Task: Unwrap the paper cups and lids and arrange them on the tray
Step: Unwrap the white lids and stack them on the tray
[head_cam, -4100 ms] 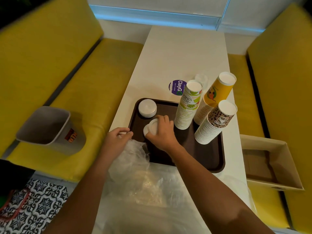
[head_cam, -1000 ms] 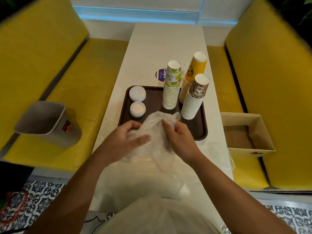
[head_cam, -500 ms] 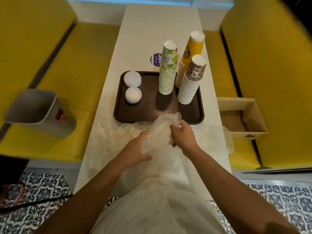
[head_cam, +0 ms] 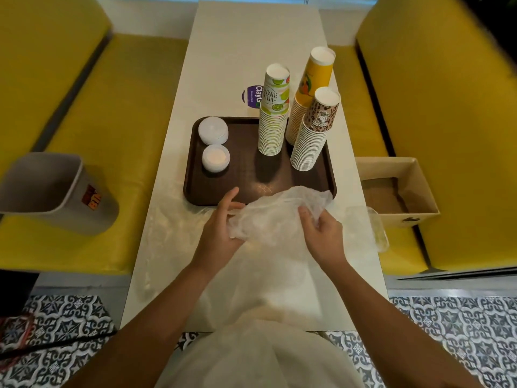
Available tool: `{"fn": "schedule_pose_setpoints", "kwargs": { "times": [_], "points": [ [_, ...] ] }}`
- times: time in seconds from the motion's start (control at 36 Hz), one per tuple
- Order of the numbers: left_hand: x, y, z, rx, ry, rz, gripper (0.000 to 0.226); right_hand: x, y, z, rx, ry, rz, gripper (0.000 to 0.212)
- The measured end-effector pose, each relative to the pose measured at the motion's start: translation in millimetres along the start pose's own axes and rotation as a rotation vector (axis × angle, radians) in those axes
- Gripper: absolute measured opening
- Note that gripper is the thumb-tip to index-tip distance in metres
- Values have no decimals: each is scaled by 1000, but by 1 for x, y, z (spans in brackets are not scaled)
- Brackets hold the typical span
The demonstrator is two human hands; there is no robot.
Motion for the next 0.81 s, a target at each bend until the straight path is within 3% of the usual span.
{"fn": "schedule_pose_setpoints", "kwargs": {
  "times": [0.08, 0.17, 0.31, 0.36, 0.47, 0.56, 0.58, 0.64, 0.69, 0.81],
  "points": [
    [7, -4, 9, 122, 3, 112, 72, -3, 9, 1, -134, -70, -5, 46],
    [6, -7, 11, 200, 32, 183, 68, -4, 17, -1, -205, -78, -10, 55],
    [-15, 1, -9, 174, 124, 236, 46, -1, 20, -3, -233, -92, 24, 63],
    [-22, 6, -21, 95, 138, 199, 53, 1, 23, -3, -130, -80, 56, 69],
    [-28, 16, -47, -100, 108, -57, 19, -4, 18, 2, 148, -171, 94, 73],
    [-20, -14, -58, 126, -94, -301, 14, -7, 14, 6, 151, -233, 116, 69],
    [-19, -25, -61, 349, -216, -382, 23, -8, 14, 8, 115, -240, 114, 66],
    [-22, -43, -63, 732, -487, -490, 63, -9, 13, 12, 17, -249, 75, 61],
    [-30, -44, -63, 757, -633, -564, 76, -12, 10, 17, -73, -274, 37, 57],
    [-30, -42, -61, 904, -572, -433, 87, -17, 2, 21, -98, -277, 65, 52]
  ]
}}
Point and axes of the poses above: each hand's wrist, its own x-axis towards the middle knuckle, its own z-axis out of the palm, y = z × x, the point moved 5 cm from there along x, towards the middle knuckle, and after that the axes turned 9 degrees about -z, right-handed, at the moved point
